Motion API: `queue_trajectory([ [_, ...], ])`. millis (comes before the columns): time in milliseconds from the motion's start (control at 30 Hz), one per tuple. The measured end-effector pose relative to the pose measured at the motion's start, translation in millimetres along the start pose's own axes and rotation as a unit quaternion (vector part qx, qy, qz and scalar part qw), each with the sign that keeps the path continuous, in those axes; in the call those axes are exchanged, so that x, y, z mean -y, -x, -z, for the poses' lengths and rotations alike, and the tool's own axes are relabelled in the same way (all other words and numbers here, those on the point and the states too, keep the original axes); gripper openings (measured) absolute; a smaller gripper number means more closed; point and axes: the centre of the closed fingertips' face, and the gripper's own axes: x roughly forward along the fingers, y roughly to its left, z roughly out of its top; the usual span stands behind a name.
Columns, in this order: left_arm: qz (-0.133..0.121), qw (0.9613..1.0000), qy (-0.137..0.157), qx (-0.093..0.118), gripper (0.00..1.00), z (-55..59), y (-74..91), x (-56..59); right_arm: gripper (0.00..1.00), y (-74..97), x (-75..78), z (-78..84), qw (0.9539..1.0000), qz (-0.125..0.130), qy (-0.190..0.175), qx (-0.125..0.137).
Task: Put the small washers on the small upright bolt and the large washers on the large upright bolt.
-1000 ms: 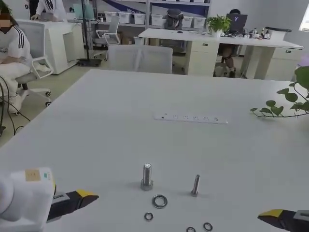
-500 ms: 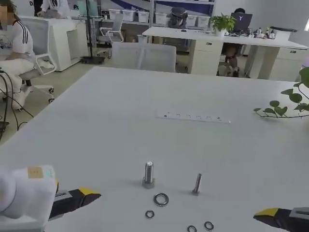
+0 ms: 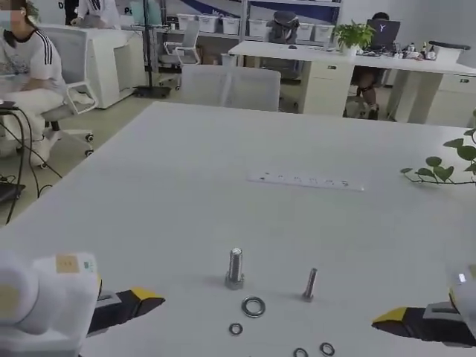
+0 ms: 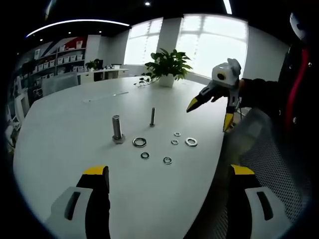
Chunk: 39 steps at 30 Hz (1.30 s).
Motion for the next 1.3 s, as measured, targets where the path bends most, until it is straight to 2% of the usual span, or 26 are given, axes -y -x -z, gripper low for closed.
queue_trajectory([
  [467, -0.012, 0.9999, 0.004, 0.006, 1.0, -2.2, 2.9, -1.2, 0.79, -22.3, 7.3, -40.6, 0.9974, -0.036, 0.062, -0.01],
  [833, -0.025, 0.9996, 0.009, 0.013, 1.0, -3.3, 8.1, -3.9, 0.78, -42.4, 12.6, -61.3, 0.9924, -0.062, 0.102, -0.028],
  [1067, -0.034, 0.9992, 0.012, 0.021, 1.0, -5.6, 10.2, -4.8, 0.77, -57.7, 17.4, -80.5, 0.9878, -0.08, 0.129, -0.037],
  [1300, -0.046, 0.9981, 0.019, 0.035, 1.0, -8.5, 13.7, -8.1, 0.77, -73.8, 20.9, -84.8, 0.9842, -0.094, 0.14, -0.054],
])
